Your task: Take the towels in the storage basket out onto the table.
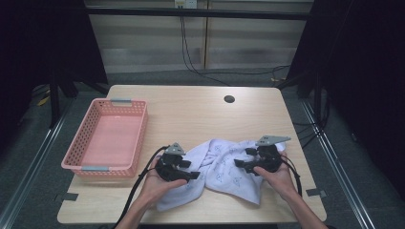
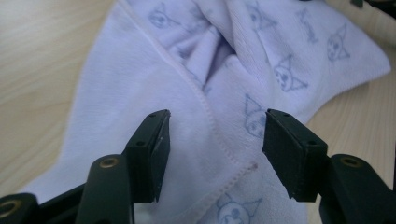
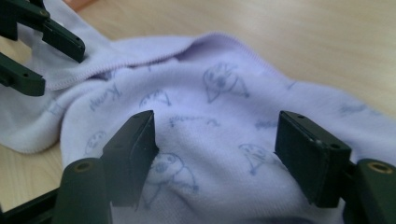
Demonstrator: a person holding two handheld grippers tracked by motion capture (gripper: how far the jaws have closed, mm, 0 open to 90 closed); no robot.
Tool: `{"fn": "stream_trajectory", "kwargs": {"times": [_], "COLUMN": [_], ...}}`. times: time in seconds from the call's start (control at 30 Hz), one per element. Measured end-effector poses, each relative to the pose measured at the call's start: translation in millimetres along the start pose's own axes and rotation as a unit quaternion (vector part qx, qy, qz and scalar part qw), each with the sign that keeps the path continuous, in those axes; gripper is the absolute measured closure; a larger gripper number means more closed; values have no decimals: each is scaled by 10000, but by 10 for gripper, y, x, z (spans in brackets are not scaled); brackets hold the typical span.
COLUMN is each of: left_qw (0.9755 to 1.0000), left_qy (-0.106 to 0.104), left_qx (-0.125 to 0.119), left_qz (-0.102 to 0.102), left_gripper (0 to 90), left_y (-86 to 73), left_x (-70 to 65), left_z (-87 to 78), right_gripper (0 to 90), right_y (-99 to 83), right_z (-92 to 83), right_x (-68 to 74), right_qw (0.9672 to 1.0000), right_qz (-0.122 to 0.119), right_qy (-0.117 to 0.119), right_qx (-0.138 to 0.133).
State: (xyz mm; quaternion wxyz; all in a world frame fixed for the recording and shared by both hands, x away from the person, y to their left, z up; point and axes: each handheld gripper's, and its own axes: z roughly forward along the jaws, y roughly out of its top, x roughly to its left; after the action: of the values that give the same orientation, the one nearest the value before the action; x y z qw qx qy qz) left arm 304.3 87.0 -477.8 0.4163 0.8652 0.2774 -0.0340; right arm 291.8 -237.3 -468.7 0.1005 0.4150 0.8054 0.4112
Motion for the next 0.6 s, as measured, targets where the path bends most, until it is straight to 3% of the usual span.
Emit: {"fn": "stream_trajectory", "kwargs": {"times": [0.03, 0.13, 0.17, 0.2, 0.23, 0.27, 0.3, 0.33, 0.37, 0.4, 0.43, 0.5, 0.6], "left_qw": [9999, 9997, 9995, 9994, 9985, 9976, 9976, 9979, 9982, 9987, 9995, 10000, 9999], "left_qy": [-115, 39, 13, 120, 354, 463, 463, 345, 313, 222, 56, -29, -10], "left_qx": [-9, 165, 244, 268, 287, 310, 310, 326, 303, 274, 209, 32, -83], "left_qz": [-59, 161, 177, 191, 318, 421, 421, 435, 407, 356, 240, 45, 64], "left_gripper": [371, 341, 328, 344, 425, 516, 614, 717, 717, 760, 763, 770, 782], "left_y": [-20, -53, -66, -76, -83, -83, -83, -86, -93, -104, -111, -127, -135], "left_x": [-2, -41, -58, -81, -120, -152, -152, -150, -144, -124, -81, -42, -45], "left_z": [32, 109, 165, 199, 221, 224, 224, 207, 202, 180, 129, 59, -54], "right_gripper": [311, 341, 366, 385, 419, 478, 478, 669, 669, 781, 826, 853, 869], "right_y": [-16, -72, -89, -112, -134, -146, -146, -131, -131, -123, -121, -120, -123], "right_z": [27, 27, 30, 45, 71, 87, 87, 64, 64, 19, 1, -72, -153], "right_x": [0, -29, -36, -31, -23, -10, -10, -7, -7, -37, -52, -110, -191], "right_qw": [10000, 9999, 9999, 9998, 9997, 9996, 9996, 9997, 9997, 9998, 9997, 9994, 9990], "right_qz": [-25, 69, 108, 143, 75, 77, 77, 4, 4, 100, 69, 183, 253], "right_qy": [-14, 38, 75, 64, 16, -28, -28, -69, -69, -142, -214, -284, -346], "right_qx": [91, 127, 112, 153, 247, 280, 280, 227, 227, 134, 91, -15, -103]}}
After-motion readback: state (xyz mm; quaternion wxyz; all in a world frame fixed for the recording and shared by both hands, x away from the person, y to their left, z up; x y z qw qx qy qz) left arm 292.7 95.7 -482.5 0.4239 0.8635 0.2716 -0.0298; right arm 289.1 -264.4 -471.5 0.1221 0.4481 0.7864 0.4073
